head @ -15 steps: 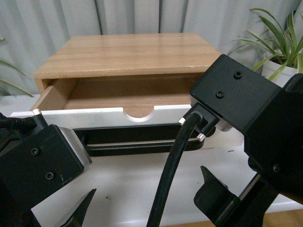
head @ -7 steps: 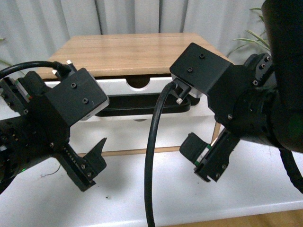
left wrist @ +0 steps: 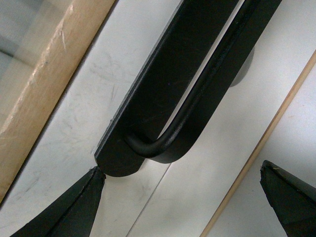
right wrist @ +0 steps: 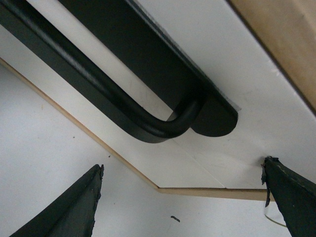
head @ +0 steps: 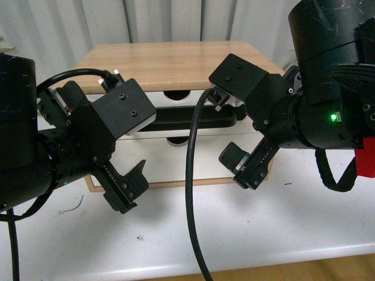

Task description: Close drawer sideways

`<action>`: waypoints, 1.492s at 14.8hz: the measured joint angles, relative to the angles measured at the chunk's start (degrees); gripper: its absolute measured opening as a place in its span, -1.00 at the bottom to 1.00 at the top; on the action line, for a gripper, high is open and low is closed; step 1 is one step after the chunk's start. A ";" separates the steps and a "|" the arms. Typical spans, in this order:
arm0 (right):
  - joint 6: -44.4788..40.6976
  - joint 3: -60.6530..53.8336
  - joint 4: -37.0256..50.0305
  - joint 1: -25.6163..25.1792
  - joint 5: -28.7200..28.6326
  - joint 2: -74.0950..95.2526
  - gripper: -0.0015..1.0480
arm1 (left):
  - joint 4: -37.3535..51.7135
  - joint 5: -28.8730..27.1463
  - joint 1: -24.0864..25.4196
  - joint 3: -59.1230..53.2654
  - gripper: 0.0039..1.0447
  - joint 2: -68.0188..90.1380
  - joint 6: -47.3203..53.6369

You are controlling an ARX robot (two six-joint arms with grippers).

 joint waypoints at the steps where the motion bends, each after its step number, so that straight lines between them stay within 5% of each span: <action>1: 0.04 0.00 0.33 0.02 -0.28 -0.20 0.88 | -0.15 0.22 -0.09 0.15 0.87 -0.07 -0.09; 5: 1.95 -8.39 2.62 0.07 -0.72 -8.15 0.88 | -0.66 0.72 -0.26 -5.99 0.87 -8.04 -2.67; 9: 9.81 -23.98 4.28 0.17 2.60 -27.43 0.88 | -11.26 0.79 -0.39 -19.80 0.87 -32.35 -11.80; 15: 25.44 -45.03 -1.88 5.11 20.17 -62.51 0.88 | -41.16 1.64 6.03 -31.74 0.87 -80.91 -34.21; 17: 29.07 -47.21 -0.52 5.75 26.69 -65.96 0.88 | -42.60 0.85 6.10 -33.70 0.87 -86.73 -40.06; 19: 29.77 -47.28 -0.57 5.75 27.12 -65.83 0.88 | -42.66 0.83 5.95 -33.70 0.87 -86.38 -41.46; 20: 30.12 -47.32 -0.11 5.73 26.99 -65.81 0.87 | -36.09 -3.21 4.79 -35.54 0.77 -86.47 -42.56; 22: 33.62 -54.07 16.09 1.05 18.05 -67.60 0.46 | -32.37 -9.33 6.19 -38.18 0.32 -89.96 -44.54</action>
